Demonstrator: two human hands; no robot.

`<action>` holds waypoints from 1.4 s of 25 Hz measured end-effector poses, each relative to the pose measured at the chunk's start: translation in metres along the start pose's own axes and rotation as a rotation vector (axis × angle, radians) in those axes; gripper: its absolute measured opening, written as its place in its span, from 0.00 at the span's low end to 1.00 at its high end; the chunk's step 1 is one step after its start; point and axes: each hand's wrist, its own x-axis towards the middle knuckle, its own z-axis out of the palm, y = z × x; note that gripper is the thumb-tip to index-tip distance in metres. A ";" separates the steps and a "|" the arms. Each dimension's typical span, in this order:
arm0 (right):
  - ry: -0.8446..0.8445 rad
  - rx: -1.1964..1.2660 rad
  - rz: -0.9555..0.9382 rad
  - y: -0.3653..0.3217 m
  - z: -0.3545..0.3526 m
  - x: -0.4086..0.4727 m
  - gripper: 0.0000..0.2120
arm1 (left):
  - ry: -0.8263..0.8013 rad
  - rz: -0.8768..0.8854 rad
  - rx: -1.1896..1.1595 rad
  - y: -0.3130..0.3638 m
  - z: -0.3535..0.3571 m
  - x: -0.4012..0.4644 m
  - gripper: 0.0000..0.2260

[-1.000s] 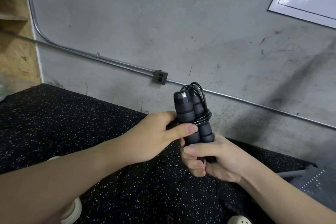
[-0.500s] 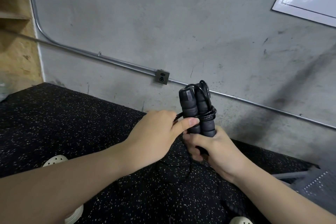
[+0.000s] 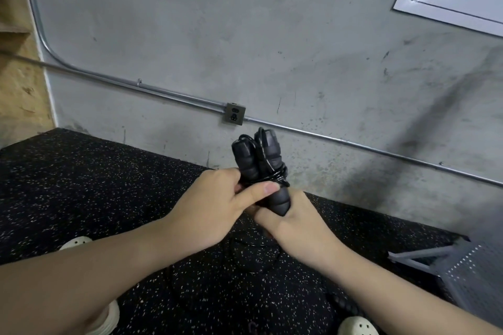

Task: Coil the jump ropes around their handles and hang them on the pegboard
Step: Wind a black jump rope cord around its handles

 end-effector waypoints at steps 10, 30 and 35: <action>-0.301 0.511 0.101 0.004 -0.009 -0.008 0.10 | -0.104 -0.077 -0.037 -0.005 -0.009 -0.005 0.39; 0.017 0.104 0.064 0.014 -0.005 0.005 0.08 | 0.003 -0.042 0.043 0.028 -0.009 -0.014 0.25; 0.136 -0.031 -0.091 0.019 0.012 0.007 0.13 | 0.042 -0.073 0.141 0.029 -0.003 -0.012 0.28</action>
